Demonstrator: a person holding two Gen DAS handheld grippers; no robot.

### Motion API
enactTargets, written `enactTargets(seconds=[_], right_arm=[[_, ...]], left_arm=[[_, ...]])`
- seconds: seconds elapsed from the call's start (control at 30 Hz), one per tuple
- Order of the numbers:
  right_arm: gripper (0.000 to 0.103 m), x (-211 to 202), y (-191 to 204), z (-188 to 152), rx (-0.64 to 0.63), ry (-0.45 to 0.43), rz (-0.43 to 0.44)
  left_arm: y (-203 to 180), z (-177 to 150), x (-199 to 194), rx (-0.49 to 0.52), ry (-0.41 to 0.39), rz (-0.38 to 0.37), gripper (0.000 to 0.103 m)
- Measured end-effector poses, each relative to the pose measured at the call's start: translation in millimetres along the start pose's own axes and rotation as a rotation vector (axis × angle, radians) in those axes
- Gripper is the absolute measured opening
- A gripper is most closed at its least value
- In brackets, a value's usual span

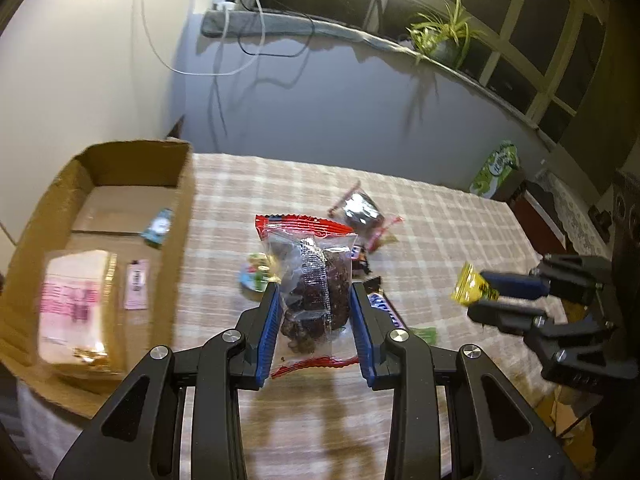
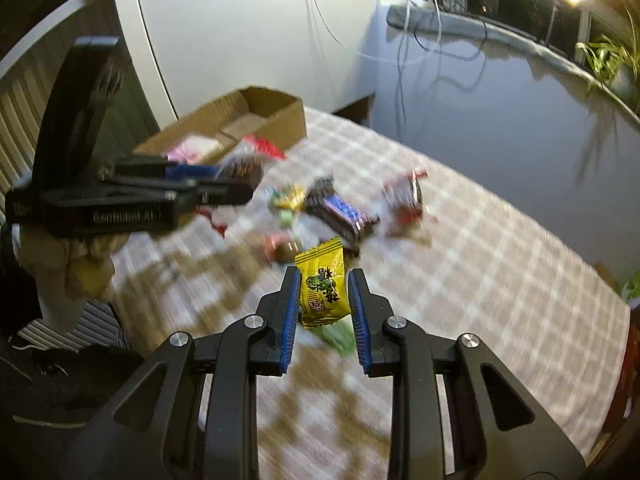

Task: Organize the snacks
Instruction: 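Carry both snacks over the box and open both tools to release them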

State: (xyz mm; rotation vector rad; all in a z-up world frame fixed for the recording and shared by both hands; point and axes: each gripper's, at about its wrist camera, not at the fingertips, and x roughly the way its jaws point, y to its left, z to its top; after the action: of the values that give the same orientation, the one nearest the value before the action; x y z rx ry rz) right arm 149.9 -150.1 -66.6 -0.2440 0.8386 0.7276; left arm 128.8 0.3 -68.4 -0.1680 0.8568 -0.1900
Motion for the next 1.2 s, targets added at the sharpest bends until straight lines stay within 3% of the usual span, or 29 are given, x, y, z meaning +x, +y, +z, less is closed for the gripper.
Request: enactTargets(seconds=[0.77,1.2], right_arm=[[0.025,78.9,71.4,122.0,-0.084,-0.042,0.091],[0.025,135.4,92.0,156.5,-0.085,-0.009,0.128]], left_arm=[[116.7,20.7,-39.4,-0.107,-0.073,0.152,0.032],[155.8,27.1,-29.4,-0.158,-0.055,0.181,0.032]])
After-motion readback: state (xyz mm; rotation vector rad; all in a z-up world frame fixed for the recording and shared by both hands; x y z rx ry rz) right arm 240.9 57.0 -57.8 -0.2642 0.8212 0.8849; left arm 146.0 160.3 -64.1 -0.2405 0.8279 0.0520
